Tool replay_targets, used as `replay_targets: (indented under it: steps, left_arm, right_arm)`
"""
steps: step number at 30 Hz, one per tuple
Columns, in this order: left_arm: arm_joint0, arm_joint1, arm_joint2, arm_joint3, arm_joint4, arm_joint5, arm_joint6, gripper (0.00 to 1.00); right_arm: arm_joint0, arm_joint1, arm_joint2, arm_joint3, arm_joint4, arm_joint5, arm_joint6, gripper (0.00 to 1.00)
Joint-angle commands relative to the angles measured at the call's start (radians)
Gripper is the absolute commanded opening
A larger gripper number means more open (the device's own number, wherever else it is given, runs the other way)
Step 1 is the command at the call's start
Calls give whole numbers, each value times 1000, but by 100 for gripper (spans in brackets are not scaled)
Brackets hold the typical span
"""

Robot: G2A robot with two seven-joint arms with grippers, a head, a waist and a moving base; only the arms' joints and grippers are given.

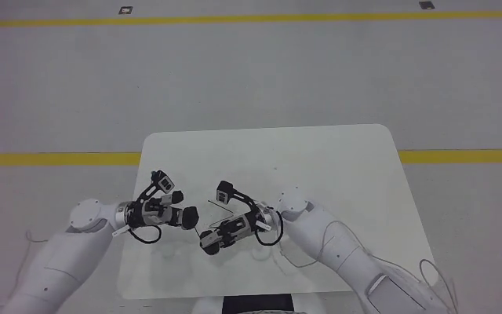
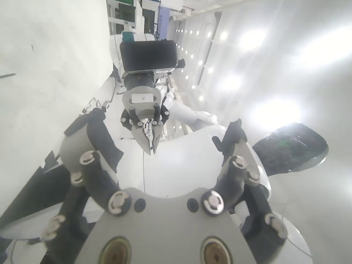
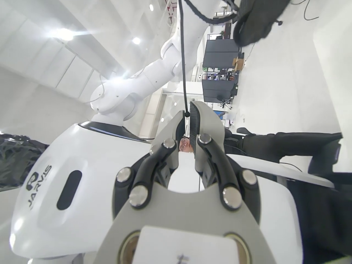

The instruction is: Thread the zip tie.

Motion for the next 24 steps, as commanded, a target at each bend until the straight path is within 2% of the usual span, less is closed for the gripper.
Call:
replay_targets:
  steps: [1, 6, 9, 11, 15, 17, 18, 19, 24]
  left_arm:
    - [-10, 11, 17, 11, 15, -13, 0, 100]
    - [-10, 11, 17, 11, 15, -13, 0, 100]
    - [-7, 9, 22, 3, 35, -8, 34, 100]
    - [-7, 9, 17, 10, 16, -10, 4, 100]
    - [-8, 11, 26, 9, 17, -17, 0, 100]
    - [-10, 15, 34, 2, 26, -29, 0, 64]
    - [-12, 19, 36, 2, 38, -39, 0, 97]
    - [-12, 19, 36, 2, 38, -39, 0, 100]
    - [-12, 19, 36, 2, 38, -39, 0, 100]
  right_arm:
    - [6, 1, -8, 5, 5, 2, -2, 0]
    - [6, 1, -8, 5, 5, 2, -2, 0]
    - [-6, 2, -8, -3, 5, 19, -22, 0]
    - [-9, 3, -7, 0, 23, 27, -2, 0]
    - [0, 6, -28, 6, 42, 29, -2, 0]
    - [9, 8, -40, 15, 48, 27, -2, 0]
    - [11, 9, -41, 17, 47, 26, -2, 0]
    - [11, 9, -41, 17, 47, 26, -2, 0]
    - [11, 9, -41, 17, 47, 26, -2, 0]
